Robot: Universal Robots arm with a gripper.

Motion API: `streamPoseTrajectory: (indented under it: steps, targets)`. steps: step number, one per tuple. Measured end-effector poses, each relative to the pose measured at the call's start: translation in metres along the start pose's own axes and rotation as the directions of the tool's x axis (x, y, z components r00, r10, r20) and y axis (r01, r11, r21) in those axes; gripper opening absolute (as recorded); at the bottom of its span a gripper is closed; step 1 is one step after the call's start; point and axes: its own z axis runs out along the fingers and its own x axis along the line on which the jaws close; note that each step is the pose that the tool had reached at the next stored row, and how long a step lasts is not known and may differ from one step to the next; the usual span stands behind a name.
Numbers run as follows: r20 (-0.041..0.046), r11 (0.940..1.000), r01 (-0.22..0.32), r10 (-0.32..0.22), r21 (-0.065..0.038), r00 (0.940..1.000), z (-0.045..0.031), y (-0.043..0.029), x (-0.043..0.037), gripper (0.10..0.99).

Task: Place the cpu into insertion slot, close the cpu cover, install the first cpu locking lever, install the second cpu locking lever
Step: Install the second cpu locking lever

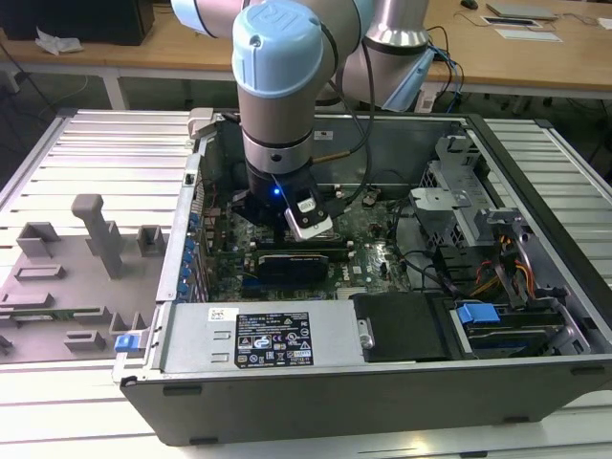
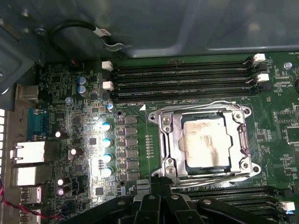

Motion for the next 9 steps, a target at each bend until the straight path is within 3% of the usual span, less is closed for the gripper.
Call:
streamPoseTrajectory:
  steps: [9]
  targets:
    - [-0.0023,0.9999,0.009,-0.009,-0.009,1.0000,0.0072,-0.0011,0.0014,0.106]
